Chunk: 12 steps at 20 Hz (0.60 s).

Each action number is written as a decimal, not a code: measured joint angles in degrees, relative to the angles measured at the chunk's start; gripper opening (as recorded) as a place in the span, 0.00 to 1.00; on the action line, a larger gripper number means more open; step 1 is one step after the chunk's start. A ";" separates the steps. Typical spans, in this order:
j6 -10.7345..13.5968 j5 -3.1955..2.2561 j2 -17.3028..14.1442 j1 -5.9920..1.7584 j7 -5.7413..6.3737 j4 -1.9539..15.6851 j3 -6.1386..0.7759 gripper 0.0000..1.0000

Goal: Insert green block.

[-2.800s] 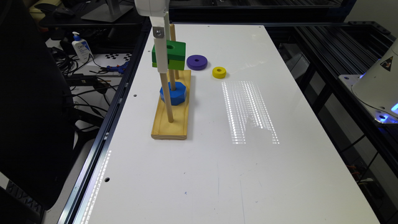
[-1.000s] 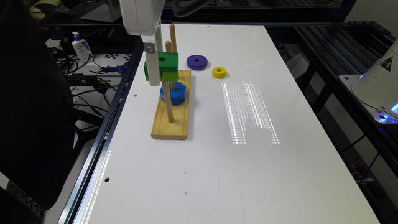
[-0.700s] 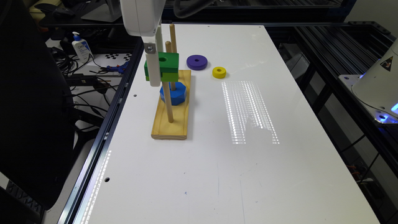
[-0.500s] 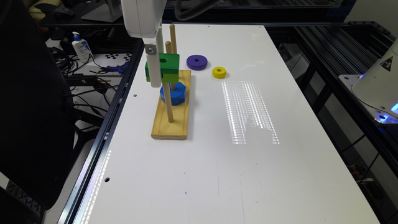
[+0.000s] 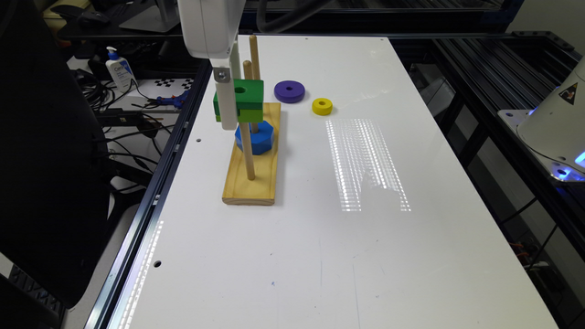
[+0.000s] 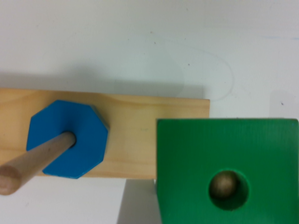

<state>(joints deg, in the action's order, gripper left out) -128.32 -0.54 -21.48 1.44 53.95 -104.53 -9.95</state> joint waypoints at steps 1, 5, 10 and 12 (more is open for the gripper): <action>-0.11 -0.01 -0.14 0.00 0.00 0.00 0.00 0.00; -0.50 -0.06 -0.54 0.01 0.00 0.02 0.00 0.00; -0.73 -0.18 -0.99 0.02 0.01 -0.03 0.01 0.00; -1.25 -0.36 -1.70 0.03 0.04 -0.06 0.02 0.00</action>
<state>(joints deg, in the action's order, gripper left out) -129.56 -0.90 -23.18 1.47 53.99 -104.59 -9.93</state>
